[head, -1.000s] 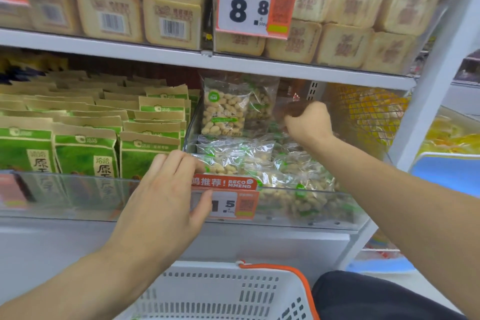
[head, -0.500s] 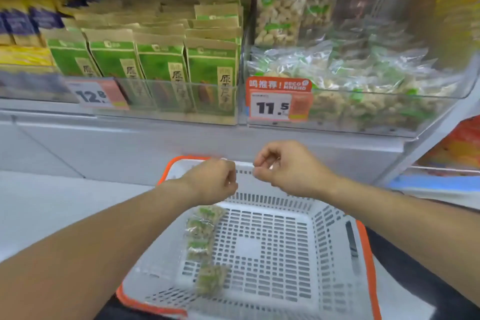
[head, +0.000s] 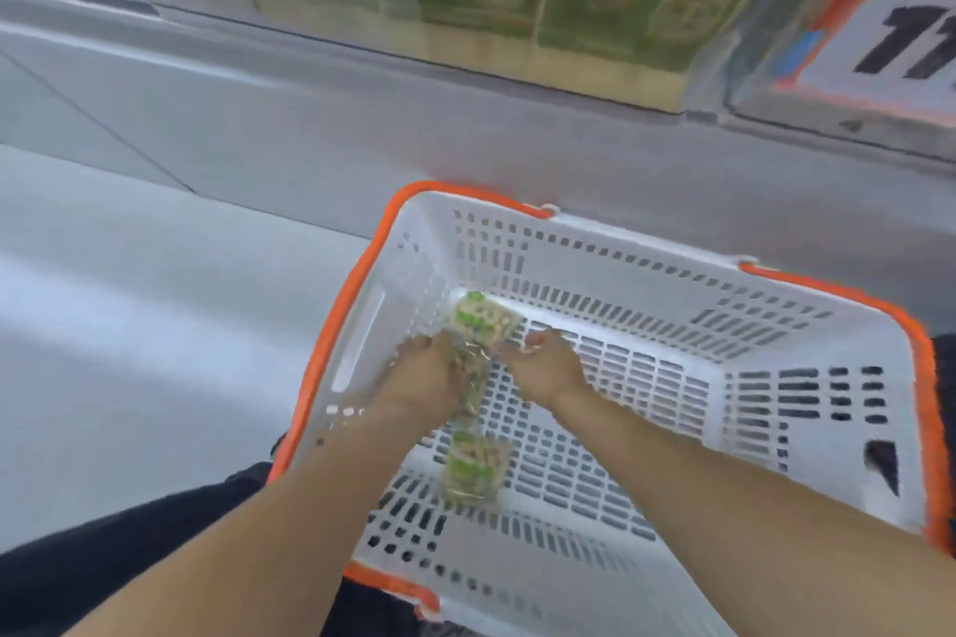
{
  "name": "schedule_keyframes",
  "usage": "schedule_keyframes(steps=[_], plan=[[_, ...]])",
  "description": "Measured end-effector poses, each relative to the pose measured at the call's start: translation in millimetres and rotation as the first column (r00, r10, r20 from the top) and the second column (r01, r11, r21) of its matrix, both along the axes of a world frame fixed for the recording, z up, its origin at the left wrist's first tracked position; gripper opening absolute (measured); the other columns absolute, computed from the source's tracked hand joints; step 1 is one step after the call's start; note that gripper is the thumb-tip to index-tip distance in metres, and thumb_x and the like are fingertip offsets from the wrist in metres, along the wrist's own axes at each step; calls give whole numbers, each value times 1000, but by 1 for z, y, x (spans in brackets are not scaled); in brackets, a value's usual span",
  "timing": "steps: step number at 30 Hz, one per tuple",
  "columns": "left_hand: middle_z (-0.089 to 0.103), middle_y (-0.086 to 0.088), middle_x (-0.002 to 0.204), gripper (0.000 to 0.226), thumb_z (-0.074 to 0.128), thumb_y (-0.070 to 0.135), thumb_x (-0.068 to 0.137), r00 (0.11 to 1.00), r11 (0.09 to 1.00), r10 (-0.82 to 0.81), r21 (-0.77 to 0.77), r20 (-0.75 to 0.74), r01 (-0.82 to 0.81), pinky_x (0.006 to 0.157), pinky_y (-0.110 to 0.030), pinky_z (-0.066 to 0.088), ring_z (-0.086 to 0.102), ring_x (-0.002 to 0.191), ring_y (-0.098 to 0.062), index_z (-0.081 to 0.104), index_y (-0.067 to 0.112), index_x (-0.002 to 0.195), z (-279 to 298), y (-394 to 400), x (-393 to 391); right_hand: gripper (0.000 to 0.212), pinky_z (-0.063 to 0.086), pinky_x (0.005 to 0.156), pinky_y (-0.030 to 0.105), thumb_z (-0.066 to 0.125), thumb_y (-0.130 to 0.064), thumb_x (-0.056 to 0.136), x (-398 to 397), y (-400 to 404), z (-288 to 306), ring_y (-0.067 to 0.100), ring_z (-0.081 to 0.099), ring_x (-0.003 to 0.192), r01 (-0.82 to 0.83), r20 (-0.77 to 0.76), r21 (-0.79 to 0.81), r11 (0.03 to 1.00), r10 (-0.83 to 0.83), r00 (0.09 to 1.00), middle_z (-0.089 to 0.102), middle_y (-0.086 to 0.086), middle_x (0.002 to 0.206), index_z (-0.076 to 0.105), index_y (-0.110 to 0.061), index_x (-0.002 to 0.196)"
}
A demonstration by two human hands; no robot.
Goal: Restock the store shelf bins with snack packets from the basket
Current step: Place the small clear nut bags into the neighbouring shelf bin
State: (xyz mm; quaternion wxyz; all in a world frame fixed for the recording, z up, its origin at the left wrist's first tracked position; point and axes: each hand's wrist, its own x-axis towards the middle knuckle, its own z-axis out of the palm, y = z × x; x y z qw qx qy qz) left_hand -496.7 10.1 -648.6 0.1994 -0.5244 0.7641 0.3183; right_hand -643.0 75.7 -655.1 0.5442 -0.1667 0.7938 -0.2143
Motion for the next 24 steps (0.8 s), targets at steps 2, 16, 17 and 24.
schedule_keyframes(steps=[2, 16, 17, 24], plan=[[55, -11, 121, 57, 58, 25, 90, 1000, 1000, 4, 7, 8, -4, 92, -40, 48, 50, 119, -30, 37, 20, 142, -12, 3, -1, 99, 59, 84, 42, 66, -64, 83, 5, -19, -15, 22, 60, 89, 125, 50, 27, 992, -127, 991, 57, 8, 126, 26, -6, 152], [70, -21, 98, 96, 73, 76, 61, 440, 360, 898, 561, 10, -746, 78, -35, 56, 66, 84, -32, 62, -5, 110, -1, 18, -17, 11, 62, 73, 44, 67, -10, 95, -24, 7, -8, 22, 73, 83, 223, 332, 131, 966, -255, 908, 74, 9, 99, 66, -6, 105], [67, -19, 97, 86, 72, 72, 64, 369, 246, 928, 670, 45, -701, 75, -35, 56, 64, 82, -31, 64, -2, 106, 15, 20, -19, 8, 61, 76, 45, 67, -9, 94, -28, 8, 0, 21, 73, 79, 194, 330, 101, 976, -217, 919, 75, 9, 97, 66, -6, 102], [61, -6, 77, 47, 69, 53, 81, 422, 359, 894, 806, -152, -471, 68, -32, 57, 55, 65, -18, 68, 11, 102, 118, 9, -16, 8, 62, 73, 45, 69, -5, 92, -55, -7, 111, 26, 73, 87, 18, 341, -143, 990, 32, 940, 71, 13, 104, 63, -4, 98]])
